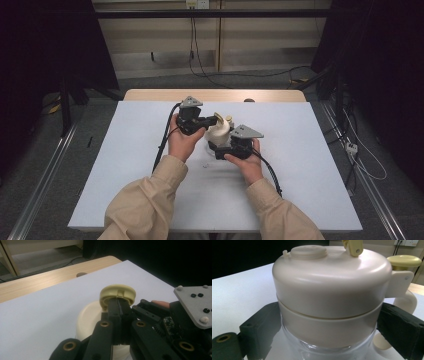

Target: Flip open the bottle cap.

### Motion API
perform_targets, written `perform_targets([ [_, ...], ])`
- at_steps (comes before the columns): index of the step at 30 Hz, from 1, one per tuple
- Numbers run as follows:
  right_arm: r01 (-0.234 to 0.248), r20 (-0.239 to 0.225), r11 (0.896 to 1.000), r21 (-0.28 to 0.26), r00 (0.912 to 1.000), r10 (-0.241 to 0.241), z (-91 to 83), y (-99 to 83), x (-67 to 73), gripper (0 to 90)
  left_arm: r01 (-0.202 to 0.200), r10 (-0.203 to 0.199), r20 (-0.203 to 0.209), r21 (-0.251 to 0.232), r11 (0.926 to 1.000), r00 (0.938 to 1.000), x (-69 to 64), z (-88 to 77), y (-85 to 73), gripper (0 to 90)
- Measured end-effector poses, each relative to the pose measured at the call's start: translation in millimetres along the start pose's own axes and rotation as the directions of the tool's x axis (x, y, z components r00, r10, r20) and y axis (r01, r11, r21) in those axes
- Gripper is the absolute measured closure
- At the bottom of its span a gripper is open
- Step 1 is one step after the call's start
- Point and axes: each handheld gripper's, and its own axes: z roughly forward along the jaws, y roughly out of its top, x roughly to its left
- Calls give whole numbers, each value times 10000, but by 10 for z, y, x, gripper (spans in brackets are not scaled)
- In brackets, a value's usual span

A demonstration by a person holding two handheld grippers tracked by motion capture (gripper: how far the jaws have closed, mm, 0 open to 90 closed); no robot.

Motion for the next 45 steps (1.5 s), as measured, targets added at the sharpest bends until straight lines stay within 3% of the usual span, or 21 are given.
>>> perform_targets([
  [16,-12,9,10000,-24,10000,12,-3,3,1,69,-85,85,53,55,9999,9999,-12,108,45,900],
  [26,-122,-39,9999,-80,9999,122,-15,13,-5,72,-35,38,181,-187,9998,9998,-17,125,33,894],
  [28,-164,-75,9998,-115,9998,164,-17,14,-9,74,45,-36,309,-317,9995,9995,-15,79,29,843],
  [33,-359,-67,9993,-35,9993,359,-57,15,-15,90,-20,28,442,-187,9998,9990,24,-90,-61,537],
  [38,-341,135,9991,266,9993,337,-125,-11,-24,79,427,-409,838,-200,9989,9956,131,-249,-271,313],
  [40,-137,262,9990,418,9996,126,-158,-22,-14,94,334,-312,993,-207,9992,9946,155,-318,-354,258],
  [45,-492,339,9981,371,9983,480,-269,-37,-36,84,-58,68,569,-165,9998,9984,213,-475,-545,178],
])
